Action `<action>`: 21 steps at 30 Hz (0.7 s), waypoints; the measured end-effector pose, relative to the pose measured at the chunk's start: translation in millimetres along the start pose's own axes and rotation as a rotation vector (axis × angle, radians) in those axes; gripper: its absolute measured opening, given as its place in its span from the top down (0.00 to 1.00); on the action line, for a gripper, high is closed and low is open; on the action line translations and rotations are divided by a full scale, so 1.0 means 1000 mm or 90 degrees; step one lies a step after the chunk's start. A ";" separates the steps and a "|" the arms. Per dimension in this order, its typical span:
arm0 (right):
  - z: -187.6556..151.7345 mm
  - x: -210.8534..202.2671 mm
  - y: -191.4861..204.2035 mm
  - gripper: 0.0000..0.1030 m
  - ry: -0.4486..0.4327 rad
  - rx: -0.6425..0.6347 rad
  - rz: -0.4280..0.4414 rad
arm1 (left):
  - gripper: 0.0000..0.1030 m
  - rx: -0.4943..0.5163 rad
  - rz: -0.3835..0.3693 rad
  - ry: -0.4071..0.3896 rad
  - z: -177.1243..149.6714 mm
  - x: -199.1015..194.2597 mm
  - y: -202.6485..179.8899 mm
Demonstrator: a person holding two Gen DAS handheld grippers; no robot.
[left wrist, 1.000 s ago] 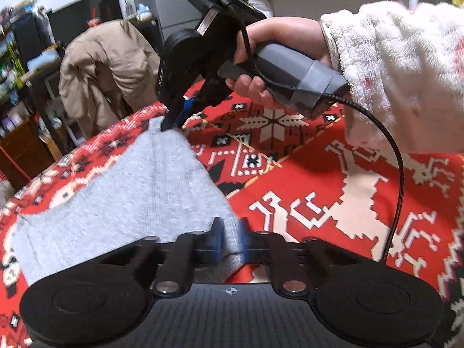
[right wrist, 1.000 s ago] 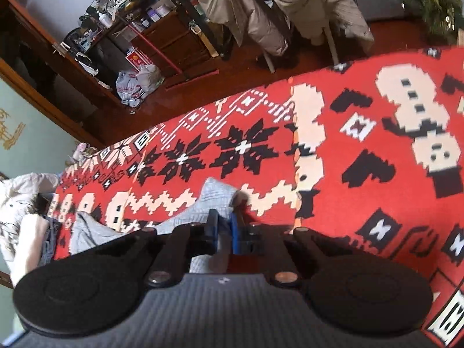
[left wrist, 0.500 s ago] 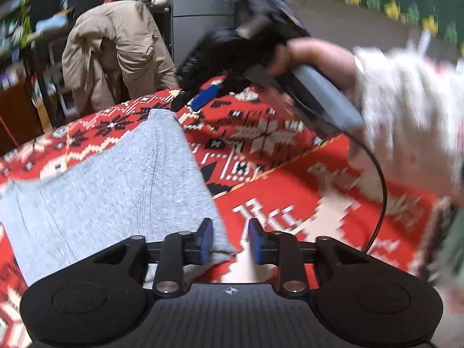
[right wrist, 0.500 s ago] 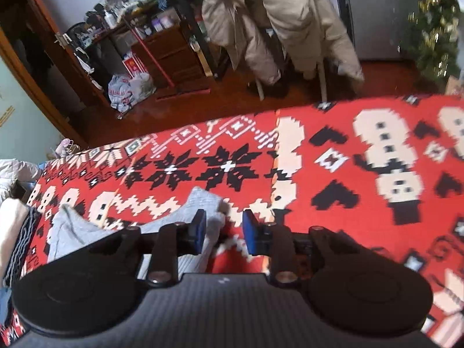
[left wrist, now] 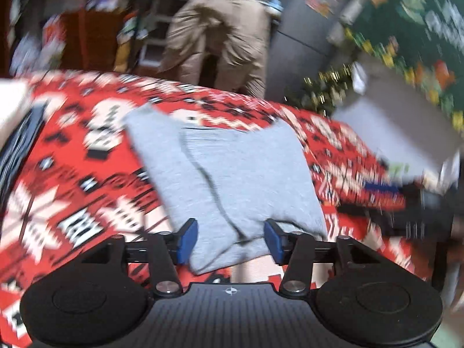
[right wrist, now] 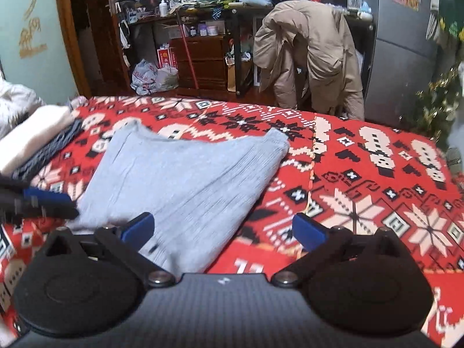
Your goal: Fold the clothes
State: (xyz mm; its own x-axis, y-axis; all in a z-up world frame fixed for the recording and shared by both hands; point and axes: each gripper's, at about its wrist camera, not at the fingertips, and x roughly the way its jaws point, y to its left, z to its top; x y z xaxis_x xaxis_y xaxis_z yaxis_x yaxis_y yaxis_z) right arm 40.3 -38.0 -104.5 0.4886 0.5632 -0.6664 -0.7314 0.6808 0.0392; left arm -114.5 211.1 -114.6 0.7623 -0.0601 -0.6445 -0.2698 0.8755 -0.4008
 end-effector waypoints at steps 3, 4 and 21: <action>-0.009 -0.010 0.015 0.01 0.005 -0.017 -0.052 | 0.40 -0.060 -0.020 -0.003 0.003 -0.006 0.024; -0.011 -0.013 0.020 0.01 0.000 -0.033 -0.069 | 0.40 -0.068 -0.021 0.000 0.004 -0.006 0.028; -0.030 0.017 -0.029 0.64 0.084 0.364 0.023 | 0.60 -0.134 -0.053 0.060 -0.003 0.026 0.046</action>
State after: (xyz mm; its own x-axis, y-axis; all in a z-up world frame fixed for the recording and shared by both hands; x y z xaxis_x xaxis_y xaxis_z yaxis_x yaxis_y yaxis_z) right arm 56.1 -62.0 -139.3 0.3778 0.5522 -0.7432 -0.3559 0.8276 0.4340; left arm -108.9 248.9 -151.4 0.7312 -0.1815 -0.6576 -0.3320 0.7474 -0.5755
